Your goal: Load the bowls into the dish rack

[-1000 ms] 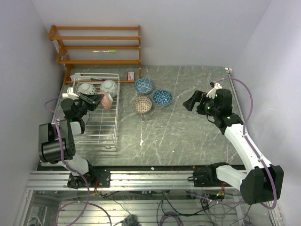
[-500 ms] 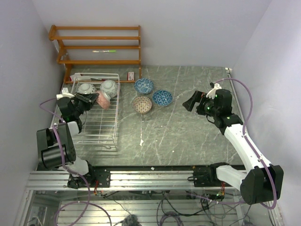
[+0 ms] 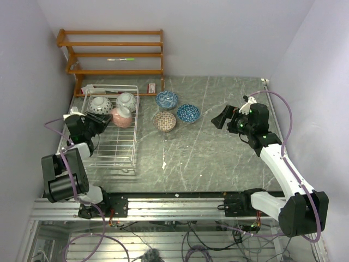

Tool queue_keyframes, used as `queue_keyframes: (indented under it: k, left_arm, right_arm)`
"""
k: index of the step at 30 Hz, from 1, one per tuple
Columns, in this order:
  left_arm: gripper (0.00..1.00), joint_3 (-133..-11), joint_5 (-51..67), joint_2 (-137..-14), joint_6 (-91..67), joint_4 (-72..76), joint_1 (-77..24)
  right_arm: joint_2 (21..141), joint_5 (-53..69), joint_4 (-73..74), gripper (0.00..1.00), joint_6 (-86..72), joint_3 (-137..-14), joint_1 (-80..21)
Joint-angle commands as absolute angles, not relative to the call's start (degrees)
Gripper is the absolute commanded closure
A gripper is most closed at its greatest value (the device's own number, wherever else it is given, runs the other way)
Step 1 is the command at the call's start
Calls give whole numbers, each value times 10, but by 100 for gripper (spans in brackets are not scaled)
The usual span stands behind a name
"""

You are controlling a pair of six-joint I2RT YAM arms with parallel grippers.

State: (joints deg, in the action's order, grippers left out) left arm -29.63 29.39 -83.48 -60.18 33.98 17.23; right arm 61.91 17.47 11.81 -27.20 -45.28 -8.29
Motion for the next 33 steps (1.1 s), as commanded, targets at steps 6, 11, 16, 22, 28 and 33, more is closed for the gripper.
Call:
queue_keyframes:
  k: [6,11,16,22,28,33]
  left_arm:
    - [65,-281,193,-850,-485,41,176]
    - [64,-303,181,-810,-473,0,177]
    - [60,-345,167,-752,-447,-66,176]
    - [26,-406,153,-659,-414,-144,176]
    - [1,-471,166,-615,-376,-186,174]
    - [1,-538,124,-646,-309,-232,134]
  right_arm:
    - [611,186,99,0,-282,-443,-80]
    - [607,186,102,0,-282,-443,-80]
    - [608,189,101,0,-283,-444,-80]
    - [605,185,109,0,-281,-446,-80]
    - [605,181,114,0,-281,-447,-79]
    - [611,184,109,0,-283,-448,-79]
